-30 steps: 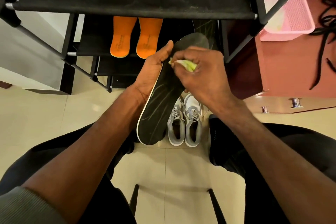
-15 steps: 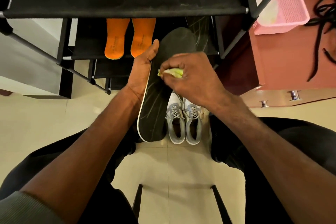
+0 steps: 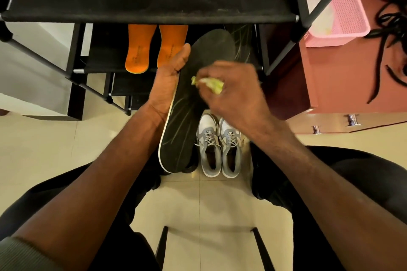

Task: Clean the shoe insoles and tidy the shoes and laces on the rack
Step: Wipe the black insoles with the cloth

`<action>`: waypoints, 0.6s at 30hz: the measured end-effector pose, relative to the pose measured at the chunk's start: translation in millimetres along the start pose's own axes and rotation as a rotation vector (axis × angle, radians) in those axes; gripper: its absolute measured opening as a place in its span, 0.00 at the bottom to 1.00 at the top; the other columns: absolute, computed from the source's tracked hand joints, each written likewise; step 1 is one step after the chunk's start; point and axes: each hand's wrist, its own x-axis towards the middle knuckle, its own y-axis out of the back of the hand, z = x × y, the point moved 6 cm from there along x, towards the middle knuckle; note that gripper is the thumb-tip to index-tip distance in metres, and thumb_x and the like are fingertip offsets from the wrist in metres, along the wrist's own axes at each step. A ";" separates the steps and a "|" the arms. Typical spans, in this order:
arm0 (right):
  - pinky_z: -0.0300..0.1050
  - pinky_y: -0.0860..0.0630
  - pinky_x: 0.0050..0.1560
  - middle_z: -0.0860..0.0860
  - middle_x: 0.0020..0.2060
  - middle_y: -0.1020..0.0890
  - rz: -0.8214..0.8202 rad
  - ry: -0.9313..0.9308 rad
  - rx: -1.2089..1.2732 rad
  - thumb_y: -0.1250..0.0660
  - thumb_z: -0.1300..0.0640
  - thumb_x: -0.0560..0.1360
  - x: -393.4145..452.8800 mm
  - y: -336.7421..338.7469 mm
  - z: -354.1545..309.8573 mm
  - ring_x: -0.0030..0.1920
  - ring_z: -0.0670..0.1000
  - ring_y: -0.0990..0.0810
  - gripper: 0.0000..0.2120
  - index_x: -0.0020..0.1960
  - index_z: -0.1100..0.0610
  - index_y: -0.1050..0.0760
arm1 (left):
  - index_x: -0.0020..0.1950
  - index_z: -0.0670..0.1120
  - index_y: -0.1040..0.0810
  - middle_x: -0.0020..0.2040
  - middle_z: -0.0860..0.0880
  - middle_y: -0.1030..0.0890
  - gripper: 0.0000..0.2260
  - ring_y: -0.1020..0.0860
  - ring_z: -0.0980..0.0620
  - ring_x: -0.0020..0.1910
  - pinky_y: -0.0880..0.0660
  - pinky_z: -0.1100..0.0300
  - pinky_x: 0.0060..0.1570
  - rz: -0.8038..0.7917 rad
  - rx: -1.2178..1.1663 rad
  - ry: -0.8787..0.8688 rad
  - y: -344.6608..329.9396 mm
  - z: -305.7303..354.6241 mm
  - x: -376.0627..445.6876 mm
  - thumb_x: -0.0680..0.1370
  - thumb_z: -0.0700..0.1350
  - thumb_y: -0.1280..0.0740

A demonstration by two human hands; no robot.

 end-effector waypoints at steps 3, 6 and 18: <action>0.34 0.25 0.40 0.48 0.40 0.16 -0.024 -0.008 -0.019 0.26 0.62 0.74 -0.8 -5.4 1.5 0.38 0.44 0.20 0.05 0.48 0.58 0.13 | 0.72 0.37 0.27 0.57 0.41 0.18 0.21 0.18 0.46 0.53 0.21 0.52 0.54 0.015 0.000 0.025 2.7 -2.1 1.1 0.87 0.50 0.44; 0.36 0.21 0.44 0.49 0.46 0.15 0.113 -0.123 -0.071 0.27 0.60 0.76 9.0 18.6 19.7 0.43 0.44 0.18 0.07 0.52 0.56 0.14 | 0.64 0.39 0.20 0.55 0.40 0.18 0.17 0.20 0.43 0.51 0.29 0.49 0.52 -0.012 0.015 0.083 -5.2 -12.0 -3.1 0.86 0.47 0.44; 0.38 0.22 0.49 0.46 0.47 0.15 0.254 -0.189 -0.144 0.30 0.58 0.76 18.5 47.3 36.3 0.46 0.42 0.19 0.07 0.52 0.55 0.14 | 0.62 0.39 0.19 0.53 0.42 0.14 0.18 0.14 0.46 0.50 0.17 0.53 0.51 0.001 0.069 0.029 -7.6 -10.5 -10.4 0.88 0.46 0.46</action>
